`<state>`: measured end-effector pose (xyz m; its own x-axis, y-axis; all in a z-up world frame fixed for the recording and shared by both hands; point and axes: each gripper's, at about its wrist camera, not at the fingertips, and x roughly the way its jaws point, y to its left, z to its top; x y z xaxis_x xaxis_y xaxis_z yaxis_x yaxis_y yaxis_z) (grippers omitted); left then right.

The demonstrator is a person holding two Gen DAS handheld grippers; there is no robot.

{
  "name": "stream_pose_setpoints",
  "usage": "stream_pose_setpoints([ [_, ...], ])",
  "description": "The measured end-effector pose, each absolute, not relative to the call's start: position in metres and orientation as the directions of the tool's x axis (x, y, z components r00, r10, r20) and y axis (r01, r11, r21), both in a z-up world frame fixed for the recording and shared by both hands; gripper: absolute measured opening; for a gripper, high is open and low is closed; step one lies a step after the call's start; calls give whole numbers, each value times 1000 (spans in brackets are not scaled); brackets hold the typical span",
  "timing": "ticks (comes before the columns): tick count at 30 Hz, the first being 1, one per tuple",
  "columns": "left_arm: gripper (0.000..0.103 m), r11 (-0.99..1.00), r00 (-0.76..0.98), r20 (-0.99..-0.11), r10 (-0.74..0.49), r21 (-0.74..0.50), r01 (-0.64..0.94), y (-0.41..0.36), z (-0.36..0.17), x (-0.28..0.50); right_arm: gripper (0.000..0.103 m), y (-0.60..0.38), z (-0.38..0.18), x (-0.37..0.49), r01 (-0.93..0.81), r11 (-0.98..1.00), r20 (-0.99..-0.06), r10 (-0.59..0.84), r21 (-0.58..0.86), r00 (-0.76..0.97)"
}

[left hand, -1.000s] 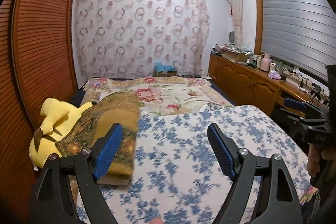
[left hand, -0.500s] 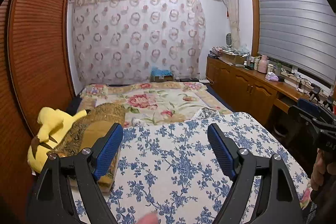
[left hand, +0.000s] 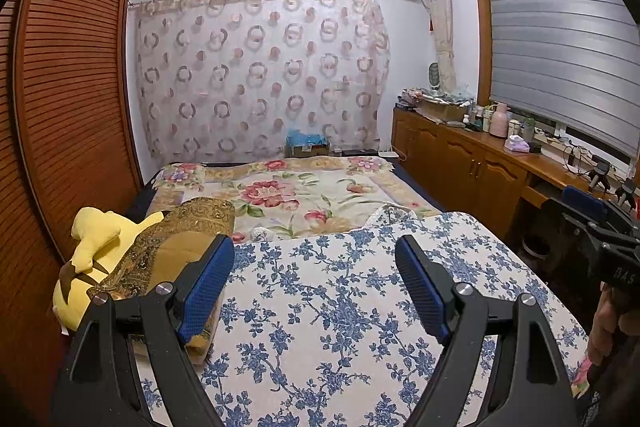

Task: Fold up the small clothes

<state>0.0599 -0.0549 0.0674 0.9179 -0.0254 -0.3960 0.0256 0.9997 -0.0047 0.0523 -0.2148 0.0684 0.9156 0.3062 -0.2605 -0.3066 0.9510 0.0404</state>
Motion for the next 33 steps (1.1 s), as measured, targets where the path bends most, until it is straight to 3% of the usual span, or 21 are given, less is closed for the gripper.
stream_pose_setpoints([
  [33,83,1000,920,-392,-17,0,19,-50,65,58,84,-230,70,56,-318,947,-268,316,36,910],
])
